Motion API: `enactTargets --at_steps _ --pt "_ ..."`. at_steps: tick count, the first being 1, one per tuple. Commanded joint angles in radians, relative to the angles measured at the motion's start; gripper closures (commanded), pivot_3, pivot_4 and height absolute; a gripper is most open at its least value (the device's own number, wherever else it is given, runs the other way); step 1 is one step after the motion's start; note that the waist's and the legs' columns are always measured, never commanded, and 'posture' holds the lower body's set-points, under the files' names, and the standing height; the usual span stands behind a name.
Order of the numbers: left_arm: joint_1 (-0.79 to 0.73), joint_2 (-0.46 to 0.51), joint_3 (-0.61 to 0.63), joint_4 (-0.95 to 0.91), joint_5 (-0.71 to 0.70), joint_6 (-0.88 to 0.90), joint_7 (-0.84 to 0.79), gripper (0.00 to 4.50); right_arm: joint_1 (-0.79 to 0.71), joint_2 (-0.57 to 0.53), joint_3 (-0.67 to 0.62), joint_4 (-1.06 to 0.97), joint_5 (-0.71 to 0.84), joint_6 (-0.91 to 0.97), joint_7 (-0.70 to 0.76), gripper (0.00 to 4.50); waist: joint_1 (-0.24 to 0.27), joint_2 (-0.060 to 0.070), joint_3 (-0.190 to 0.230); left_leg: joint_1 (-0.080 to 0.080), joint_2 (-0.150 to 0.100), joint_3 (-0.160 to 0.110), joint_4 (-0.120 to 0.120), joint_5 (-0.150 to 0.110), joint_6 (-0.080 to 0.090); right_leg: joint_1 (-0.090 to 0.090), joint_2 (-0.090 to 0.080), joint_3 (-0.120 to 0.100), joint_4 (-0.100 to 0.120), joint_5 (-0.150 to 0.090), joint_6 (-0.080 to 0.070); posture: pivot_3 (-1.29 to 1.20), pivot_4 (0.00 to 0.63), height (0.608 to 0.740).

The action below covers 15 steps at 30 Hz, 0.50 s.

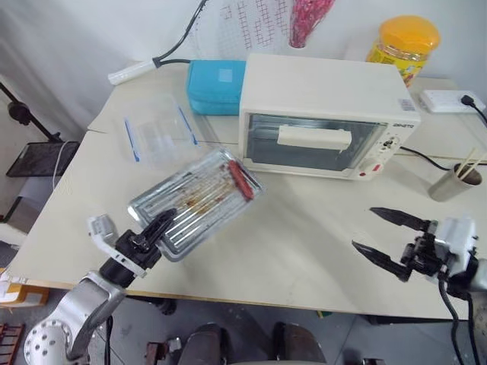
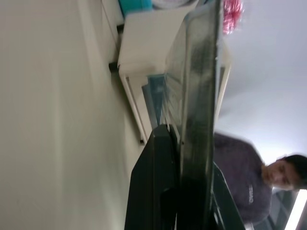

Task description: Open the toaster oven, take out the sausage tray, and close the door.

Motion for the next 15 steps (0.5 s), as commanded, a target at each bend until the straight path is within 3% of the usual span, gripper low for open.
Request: enactTargets --at_steps 1,5,9,15 --pt "-0.103 0.081 -0.071 0.127 -0.022 0.134 -0.069 4.5 0.118 0.0 -0.071 -0.107 0.061 0.014 0.02 0.03 0.001 0.002 0.0 0.0 0.0 0.0 -0.001 0.0 0.0 -0.001 0.0 0.0 0.0 0.0 0.0 0.0 0.15 0.74" --pt "-0.278 0.137 -0.186 0.307 -0.022 0.236 -0.084 4.5 0.235 0.004 -0.128 -0.217 0.142 0.094 -0.016 0.03 0.002 0.002 0.0 -0.001 -0.001 0.0 -0.002 0.0 0.0 0.0 0.0 0.0 0.003 0.0 0.0 0.0 0.15 0.74" --pt "-0.467 0.134 -0.323 0.475 -0.016 0.296 -0.081 4.5 0.292 0.019 -0.163 -0.282 0.138 0.109 -0.058 0.03 -0.001 0.002 0.0 0.0 -0.001 0.001 -0.001 0.0 0.0 -0.001 0.0 0.001 0.004 0.001 0.002 0.0 0.15 0.74" --pt "-0.69 0.067 -0.455 0.665 0.201 0.368 -0.15 4.5 0.347 0.045 -0.188 -0.384 0.134 0.13 -0.132 0.03 0.002 0.002 0.0 -0.001 -0.003 0.003 -0.004 0.002 0.0 -0.005 0.001 -0.002 0.007 0.001 0.002 0.0 0.15 0.74"
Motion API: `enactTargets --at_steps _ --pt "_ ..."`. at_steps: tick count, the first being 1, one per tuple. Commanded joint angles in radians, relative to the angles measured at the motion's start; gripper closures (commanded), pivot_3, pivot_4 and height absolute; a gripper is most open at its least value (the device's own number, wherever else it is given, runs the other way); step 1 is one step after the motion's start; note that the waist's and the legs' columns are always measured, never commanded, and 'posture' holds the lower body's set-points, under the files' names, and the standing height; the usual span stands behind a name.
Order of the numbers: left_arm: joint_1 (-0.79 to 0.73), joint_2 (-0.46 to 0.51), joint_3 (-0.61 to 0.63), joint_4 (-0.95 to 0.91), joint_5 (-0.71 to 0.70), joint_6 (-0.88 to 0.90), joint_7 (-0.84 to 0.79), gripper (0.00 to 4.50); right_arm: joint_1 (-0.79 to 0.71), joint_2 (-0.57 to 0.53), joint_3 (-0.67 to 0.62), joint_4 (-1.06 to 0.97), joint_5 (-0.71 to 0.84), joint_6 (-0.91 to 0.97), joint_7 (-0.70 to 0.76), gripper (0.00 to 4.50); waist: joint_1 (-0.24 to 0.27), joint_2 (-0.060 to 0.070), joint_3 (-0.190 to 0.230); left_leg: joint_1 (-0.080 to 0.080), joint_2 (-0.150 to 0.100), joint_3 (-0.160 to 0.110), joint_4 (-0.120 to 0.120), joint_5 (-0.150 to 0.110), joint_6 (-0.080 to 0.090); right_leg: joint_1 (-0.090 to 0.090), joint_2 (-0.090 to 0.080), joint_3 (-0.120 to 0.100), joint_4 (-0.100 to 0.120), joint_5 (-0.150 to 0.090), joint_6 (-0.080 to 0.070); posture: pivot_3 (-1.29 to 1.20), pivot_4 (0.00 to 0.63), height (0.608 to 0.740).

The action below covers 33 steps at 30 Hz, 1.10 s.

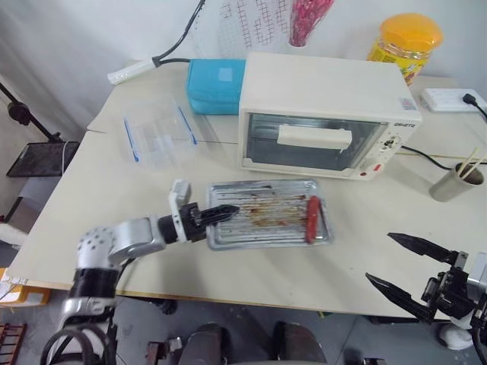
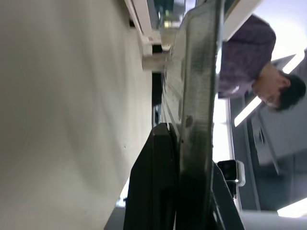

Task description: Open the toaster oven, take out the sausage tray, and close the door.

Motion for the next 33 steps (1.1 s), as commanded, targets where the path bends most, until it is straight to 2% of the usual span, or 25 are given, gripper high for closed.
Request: enactTargets --at_steps 1,7,11,15,18,20,23,24,26,30,31,33 --pt "-0.085 -0.039 -0.062 0.079 0.156 0.042 -0.065 4.5 0.027 0.018 -0.039 -0.088 0.016 0.013 -0.053 0.03 0.001 0.0 0.0 0.0 -0.001 0.002 -0.001 0.0 0.0 -0.001 0.0 0.0 0.0 0.0 0.0 0.0 0.15 0.74" --pt "-0.199 -0.144 -0.091 0.178 0.414 0.039 -0.124 4.5 0.059 0.031 -0.025 -0.182 0.015 0.054 -0.117 0.03 0.008 -0.001 0.0 0.0 -0.001 0.004 -0.002 0.002 0.001 -0.002 0.0 0.001 -0.001 0.001 0.002 0.0 0.15 0.74" --pt "-0.234 -0.178 -0.064 0.192 0.507 0.082 -0.184 4.5 0.053 0.03 -0.016 -0.21 0.014 0.074 -0.152 0.03 0.017 -0.001 0.0 0.0 -0.002 0.005 -0.002 0.003 0.001 -0.002 0.0 0.002 -0.003 0.002 0.004 0.0 0.15 0.74" --pt "-0.23 -0.172 -0.043 0.152 0.591 0.102 -0.237 3.61 0.045 0.03 -0.008 -0.208 0.009 0.078 -0.16 0.0 0.019 -0.001 0.0 0.0 -0.002 0.005 -0.003 0.003 0.0 -0.003 -0.001 0.002 -0.003 0.002 0.004 0.0 0.15 0.74" --pt "-0.184 -0.037 -0.137 -0.045 0.693 0.094 -0.42 2.72 0.045 0.038 -0.004 -0.178 0.001 0.062 -0.136 0.0 0.009 -0.002 0.001 -0.001 -0.001 0.005 -0.004 0.003 0.0 -0.004 0.001 0.002 -0.003 0.002 0.004 0.0 0.15 0.74" --pt "-0.143 0.09 -0.252 -0.187 0.808 0.006 -0.581 2.11 0.038 0.039 -0.002 -0.157 -0.001 0.055 -0.119 0.0 -0.004 -0.002 0.001 0.0 0.001 0.006 -0.005 0.003 -0.001 -0.004 0.003 0.002 -0.003 0.002 0.004 0.0 0.15 0.74" --pt "-0.077 0.22 -0.292 -0.273 0.929 -0.155 -0.774 1.19 0.018 0.035 0.008 -0.109 -0.005 0.039 -0.085 0.0 -0.005 -0.001 0.0 0.001 0.003 0.008 -0.006 0.003 -0.004 -0.004 0.005 0.004 -0.004 0.002 0.003 0.0 0.15 0.74" --pt "-0.048 0.251 -0.285 -0.294 0.971 -0.243 -0.845 0.89 0.01 0.033 0.011 -0.097 -0.007 0.035 -0.076 0.0 -0.005 -0.001 0.0 0.002 0.003 0.008 -0.006 0.003 -0.004 -0.004 0.005 0.005 -0.004 0.001 0.003 0.0 0.15 0.74" --pt "0.051 0.319 -0.265 -0.324 1.111 -0.567 -1.046 0.31 -0.009 0.024 0.02 -0.08 -0.007 0.032 -0.06 0.0 -0.007 0.0 0.0 0.002 0.004 0.009 -0.006 0.003 -0.005 -0.005 0.005 0.005 -0.004 0.001 0.002 0.0 0.15 0.74" --pt "0.209 0.384 -0.16 -0.238 1.263 -1.013 -1.283 0.31 -0.053 -0.003 0.027 -0.025 -0.003 0.026 -0.009 0.0 -0.007 0.0 0.0 0.001 0.005 0.01 -0.007 0.001 -0.008 -0.009 0.002 0.005 -0.005 -0.001 -0.001 0.0 0.15 0.74" --pt "0.238 0.393 -0.141 -0.203 1.316 -1.158 -1.326 0.31 -0.064 -0.013 0.024 -0.004 -0.001 0.024 0.01 0.0 -0.006 0.0 0.0 0.0 0.005 0.01 -0.007 0.002 -0.007 -0.011 0.001 0.005 -0.004 -0.001 -0.002 0.0 0.15 0.74" --pt "0.263 0.411 -0.13 -0.134 1.413 -1.332 -1.357 0.31 -0.082 -0.03 0.017 0.032 0.002 0.021 0.044 0.0 -0.002 0.0 0.0 -0.001 0.005 0.011 -0.007 0.001 -0.006 -0.012 -0.003 0.004 -0.004 -0.001 -0.002 0.0 0.15 0.74"
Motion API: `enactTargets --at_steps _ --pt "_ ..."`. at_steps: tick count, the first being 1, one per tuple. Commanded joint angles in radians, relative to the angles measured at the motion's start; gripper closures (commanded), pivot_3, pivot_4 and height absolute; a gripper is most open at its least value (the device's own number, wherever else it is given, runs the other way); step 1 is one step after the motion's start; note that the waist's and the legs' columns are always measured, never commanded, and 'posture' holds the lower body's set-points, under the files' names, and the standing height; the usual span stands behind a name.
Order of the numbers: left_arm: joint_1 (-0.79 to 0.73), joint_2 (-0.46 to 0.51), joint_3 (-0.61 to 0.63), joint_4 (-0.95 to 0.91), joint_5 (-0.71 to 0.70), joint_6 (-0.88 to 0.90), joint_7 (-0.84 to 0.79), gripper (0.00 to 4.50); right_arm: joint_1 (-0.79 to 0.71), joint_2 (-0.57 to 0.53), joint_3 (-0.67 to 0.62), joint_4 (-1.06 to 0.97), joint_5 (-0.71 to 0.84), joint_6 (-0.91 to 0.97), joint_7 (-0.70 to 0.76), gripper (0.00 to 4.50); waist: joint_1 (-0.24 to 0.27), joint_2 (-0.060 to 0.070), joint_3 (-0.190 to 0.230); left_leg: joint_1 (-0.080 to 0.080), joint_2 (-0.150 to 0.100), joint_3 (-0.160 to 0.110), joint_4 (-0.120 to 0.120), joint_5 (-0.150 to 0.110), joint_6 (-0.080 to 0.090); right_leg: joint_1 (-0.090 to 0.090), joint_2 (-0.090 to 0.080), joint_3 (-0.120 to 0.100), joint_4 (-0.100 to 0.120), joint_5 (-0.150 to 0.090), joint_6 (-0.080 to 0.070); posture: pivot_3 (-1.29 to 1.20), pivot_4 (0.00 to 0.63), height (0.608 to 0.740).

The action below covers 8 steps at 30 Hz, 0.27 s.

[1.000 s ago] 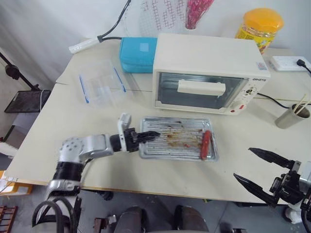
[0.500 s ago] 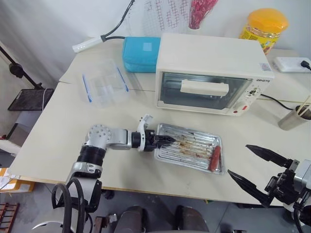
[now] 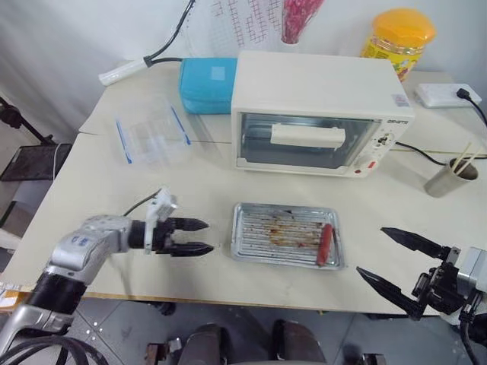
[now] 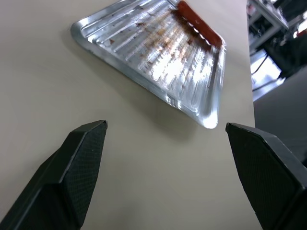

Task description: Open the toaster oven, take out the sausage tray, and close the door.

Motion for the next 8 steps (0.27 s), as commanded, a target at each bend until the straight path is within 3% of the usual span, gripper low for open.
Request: enactTargets --at_steps 1,8 --pt "0.03 0.027 0.06 0.093 0.139 -0.314 -0.083 0.31 -0.02 -0.029 -0.023 0.047 0.018 -0.021 0.06 0.0 0.005 0.0 0.0 0.0 0.0 0.0 0.0 0.0 0.001 0.0 -0.001 0.0 0.0 0.0 0.0 0.0 0.15 0.74" --pt "0.045 -0.043 0.176 0.069 0.097 -0.342 -0.05 0.31 -0.087 -0.062 -0.017 0.123 0.015 -0.016 0.121 0.0 0.002 0.0 0.0 0.0 -0.001 0.0 0.002 -0.004 0.008 0.002 -0.002 -0.002 0.005 0.001 0.002 0.0 0.15 0.74"
